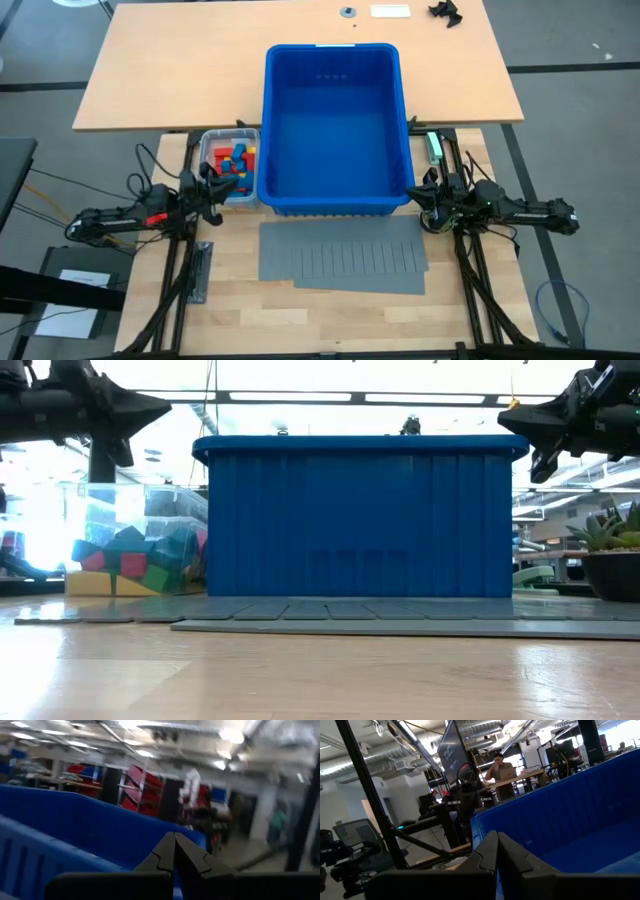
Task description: Sort Items/Unsort Items
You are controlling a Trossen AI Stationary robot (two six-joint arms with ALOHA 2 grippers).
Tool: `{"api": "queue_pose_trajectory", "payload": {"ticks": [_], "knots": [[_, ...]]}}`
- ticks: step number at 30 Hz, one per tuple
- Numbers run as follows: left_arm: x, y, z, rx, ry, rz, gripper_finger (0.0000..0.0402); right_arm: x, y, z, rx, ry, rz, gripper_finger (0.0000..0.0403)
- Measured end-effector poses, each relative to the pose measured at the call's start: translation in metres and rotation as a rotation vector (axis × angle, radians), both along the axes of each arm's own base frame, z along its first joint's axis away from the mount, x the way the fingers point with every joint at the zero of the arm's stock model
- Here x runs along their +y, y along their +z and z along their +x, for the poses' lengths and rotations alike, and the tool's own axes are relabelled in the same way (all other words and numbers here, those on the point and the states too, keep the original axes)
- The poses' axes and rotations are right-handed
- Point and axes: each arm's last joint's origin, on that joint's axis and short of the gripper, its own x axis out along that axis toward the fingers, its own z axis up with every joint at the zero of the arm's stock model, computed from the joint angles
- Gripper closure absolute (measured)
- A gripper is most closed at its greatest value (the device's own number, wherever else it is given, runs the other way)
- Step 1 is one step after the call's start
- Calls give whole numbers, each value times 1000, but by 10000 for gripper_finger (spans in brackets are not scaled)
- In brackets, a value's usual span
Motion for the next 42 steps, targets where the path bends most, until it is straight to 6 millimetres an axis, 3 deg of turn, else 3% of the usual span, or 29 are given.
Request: {"api": "queue_pose_trajectory", "payload": {"ticks": [4, 7, 11, 16, 21, 27, 35, 42], "knots": [[-1, 27, 0, -5, 0, -29, 382, 0, 0, 0, 1, 0, 0, 394], [-4, 60, 3, 134, -3, 96, 382, 0, 0, 0, 0, 0, 0, 394], [-6, 111, 25, 352, -3, 166, 382, 0, 0, 0, 0, 0, 0, 394], [-17, 172, 58, 574, -142, 273, 382, 0, 0, 0, 0, 0, 0, 394], [-30, 195, 79, 806, -197, 270, 382, 0, 0, 0, 0, 1, 0, 394], [-61, 192, 102, 861, -324, 268, 383, 0, 0, 0, 0, 0, 0, 394], [-105, 148, 119, 1032, -389, 119, 385, 0, 0, 0, 0, 0, 0, 394], [-122, 116, 117, 1062, -346, -98, 394, 0, 0, 0, 0, 0, 0, 394]]}}
